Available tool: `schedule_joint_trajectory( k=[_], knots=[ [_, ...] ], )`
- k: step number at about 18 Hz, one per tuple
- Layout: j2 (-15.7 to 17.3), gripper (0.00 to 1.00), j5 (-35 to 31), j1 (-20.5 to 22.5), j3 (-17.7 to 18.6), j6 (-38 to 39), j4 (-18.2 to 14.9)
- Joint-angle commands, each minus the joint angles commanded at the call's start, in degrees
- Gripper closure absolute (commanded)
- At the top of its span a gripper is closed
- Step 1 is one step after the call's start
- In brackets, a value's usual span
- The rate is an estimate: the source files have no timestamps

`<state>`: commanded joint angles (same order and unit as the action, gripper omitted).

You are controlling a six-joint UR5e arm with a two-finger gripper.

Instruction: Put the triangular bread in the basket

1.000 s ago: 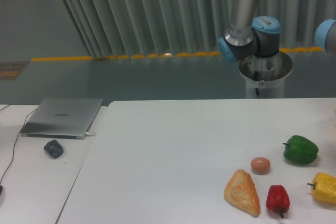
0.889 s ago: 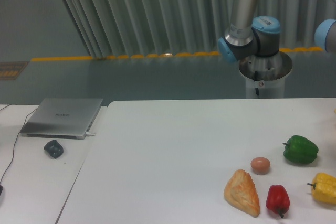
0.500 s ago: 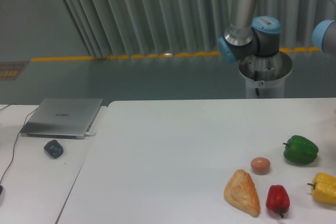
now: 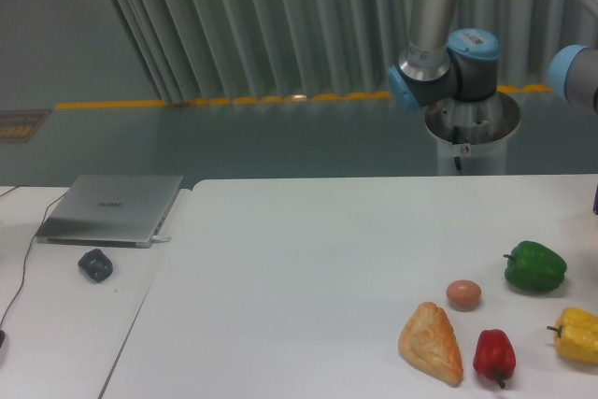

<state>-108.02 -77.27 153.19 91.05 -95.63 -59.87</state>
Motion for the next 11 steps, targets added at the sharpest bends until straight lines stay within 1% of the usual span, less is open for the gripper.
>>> schedule_joint_trajectory(
  k=[1,2,5,8,9,11],
  knots=[
    [0.0,0.0,-0.25,-0.08,0.18,0.7,0.8],
    [0.0,0.0,-0.86,-0.17,0.18,1.05,0.89],
    [0.26,0.0,-3.23,-0.52,0.18,0.97,0.72],
    [0.18,0.0,-3.5,-0.61,-0.17,1.41,0.72],
    [0.18,0.0,-3.5,-0.7,-0.25,2.19,0.72],
    [0.18,0.0,-3.24,-0.87,-0.69,6.4,0.8]
  ],
)
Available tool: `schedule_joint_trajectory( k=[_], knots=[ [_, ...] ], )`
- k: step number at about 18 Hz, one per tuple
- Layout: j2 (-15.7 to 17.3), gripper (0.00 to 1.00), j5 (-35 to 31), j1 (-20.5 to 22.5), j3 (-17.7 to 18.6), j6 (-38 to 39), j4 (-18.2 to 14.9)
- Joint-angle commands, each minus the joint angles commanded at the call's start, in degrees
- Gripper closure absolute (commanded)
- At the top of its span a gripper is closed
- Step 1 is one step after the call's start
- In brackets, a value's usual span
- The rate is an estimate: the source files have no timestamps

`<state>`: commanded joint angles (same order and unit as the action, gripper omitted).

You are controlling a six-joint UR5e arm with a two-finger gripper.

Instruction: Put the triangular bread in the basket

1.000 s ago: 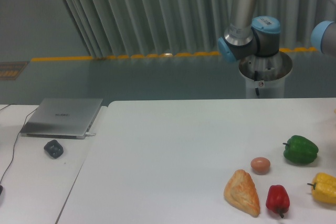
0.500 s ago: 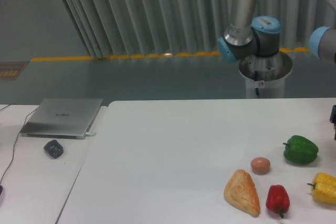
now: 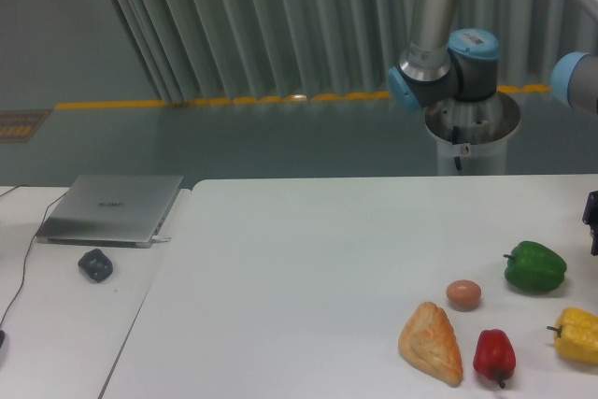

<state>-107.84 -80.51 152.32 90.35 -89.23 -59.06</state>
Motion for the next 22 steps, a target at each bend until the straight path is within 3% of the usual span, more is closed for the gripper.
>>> schedule_joint_trajectory(
  k=[12,15,22],
  knots=[
    [-0.26,0.0,0.09,-0.79,-0.88,3.97,-0.09],
    [-0.44,0.0,0.09,-1.75,-0.79,10.37,0.0],
    [-2.37,0.0,0.09,-8.86,-3.6,32.58,0.09]
  ],
)
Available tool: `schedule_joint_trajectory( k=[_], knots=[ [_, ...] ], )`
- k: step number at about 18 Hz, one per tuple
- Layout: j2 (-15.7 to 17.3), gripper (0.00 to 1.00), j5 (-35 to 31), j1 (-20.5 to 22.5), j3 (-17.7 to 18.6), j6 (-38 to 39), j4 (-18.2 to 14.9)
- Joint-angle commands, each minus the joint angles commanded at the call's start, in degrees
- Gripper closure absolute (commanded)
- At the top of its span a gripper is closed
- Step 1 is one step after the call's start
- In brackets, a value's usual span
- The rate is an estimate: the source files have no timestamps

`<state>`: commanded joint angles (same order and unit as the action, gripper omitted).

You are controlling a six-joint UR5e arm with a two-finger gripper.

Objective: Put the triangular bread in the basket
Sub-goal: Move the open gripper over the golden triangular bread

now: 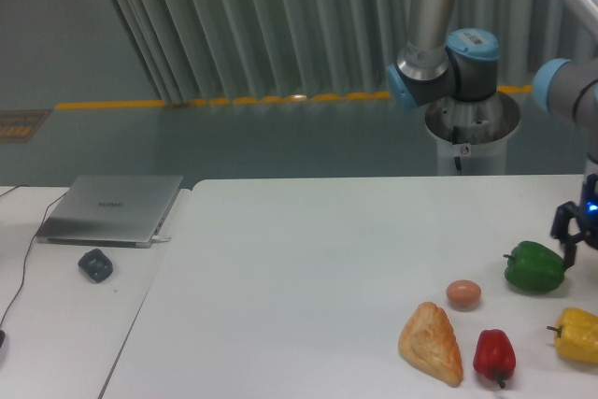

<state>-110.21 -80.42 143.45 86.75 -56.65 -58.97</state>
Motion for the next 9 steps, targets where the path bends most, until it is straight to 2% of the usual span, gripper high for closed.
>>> schedule_joint_trajectory(
  k=[2,5,9],
  knots=[
    [-0.53,0.0,0.35,-3.25,-0.09,10.73,0.17],
    [-2.72,0.0,0.62,-8.35,-1.93,21.37,0.18],
    [-2.73,0.0,1.75,-13.36,-1.5,22.64,0.09]
  ],
)
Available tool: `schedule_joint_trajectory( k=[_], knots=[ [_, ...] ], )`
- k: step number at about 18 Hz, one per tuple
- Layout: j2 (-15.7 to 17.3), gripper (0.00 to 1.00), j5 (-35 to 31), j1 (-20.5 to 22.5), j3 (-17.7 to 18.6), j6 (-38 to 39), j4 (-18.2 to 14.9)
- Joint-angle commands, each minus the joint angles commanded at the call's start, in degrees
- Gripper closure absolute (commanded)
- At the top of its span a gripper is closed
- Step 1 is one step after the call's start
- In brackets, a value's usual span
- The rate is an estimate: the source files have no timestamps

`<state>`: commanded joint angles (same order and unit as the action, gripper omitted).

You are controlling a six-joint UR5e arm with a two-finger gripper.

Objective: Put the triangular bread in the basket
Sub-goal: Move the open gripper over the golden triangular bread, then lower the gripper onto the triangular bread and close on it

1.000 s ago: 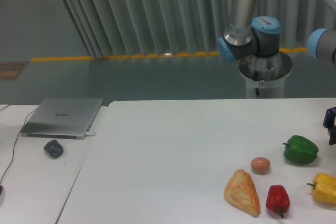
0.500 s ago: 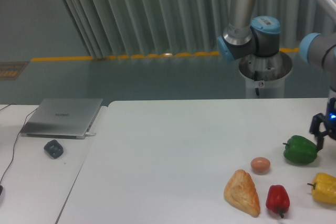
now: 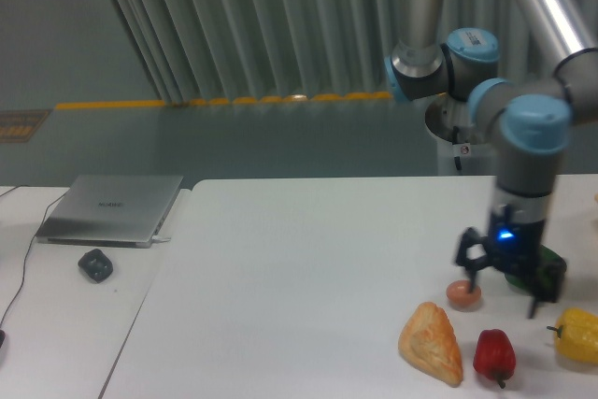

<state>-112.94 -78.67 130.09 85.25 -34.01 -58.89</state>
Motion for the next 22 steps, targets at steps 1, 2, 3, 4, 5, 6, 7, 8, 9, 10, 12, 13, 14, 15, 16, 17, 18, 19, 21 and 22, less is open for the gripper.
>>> schedule_joint_trajectory(
  k=[1,2,3,4,5,6,7,8,9,10,12,13,14,15,16,17,18,19,21,22],
  knots=[
    [0.0,0.0,0.61,-1.14,-0.09,0.0,0.0],
    [-0.09,0.0,0.88,-1.94,0.0,-0.17,-0.09],
    [-0.26,0.0,0.88,-2.64,0.0,-0.18,-0.09],
    [-0.7,0.0,0.88,-3.0,-0.26,-0.52,-0.09],
    [-1.49,0.0,0.8,-3.26,-0.44,-0.88,-0.09],
    [-2.1,0.0,0.45,-3.61,-0.53,-0.97,-0.09],
    [-2.63,0.0,0.27,-3.62,-0.61,-1.14,0.0],
    [-3.25,0.0,0.09,-3.79,-0.79,-2.1,0.0],
    [-3.69,0.0,-0.78,-4.05,-0.97,-3.5,0.0],
    [-4.04,0.0,-2.53,-4.06,-1.49,-5.26,-0.09],
    [-4.22,0.0,-7.18,-5.02,-1.58,-10.87,-0.26],
    [-4.31,0.0,-9.29,-5.2,-1.5,-13.68,-0.35],
    [-4.39,0.0,-10.79,-5.2,-1.41,-14.84,-0.35],
    [-4.39,0.0,-11.76,-5.2,-1.32,-15.38,-0.44],
    [-4.39,0.0,-13.34,-5.2,-1.41,-15.47,-0.27],
    [-4.39,0.0,-14.92,-5.2,-1.67,-15.47,-0.18],
    [-4.39,0.0,-15.63,-5.2,-1.76,-15.47,-0.18],
    [-4.48,0.0,-15.81,-5.2,-1.76,-15.47,-0.09],
    [-4.83,0.0,-16.78,-5.2,-1.67,-15.29,-0.09],
    [-5.1,0.0,-16.96,-5.2,-1.41,-15.03,-0.09]
  ],
)
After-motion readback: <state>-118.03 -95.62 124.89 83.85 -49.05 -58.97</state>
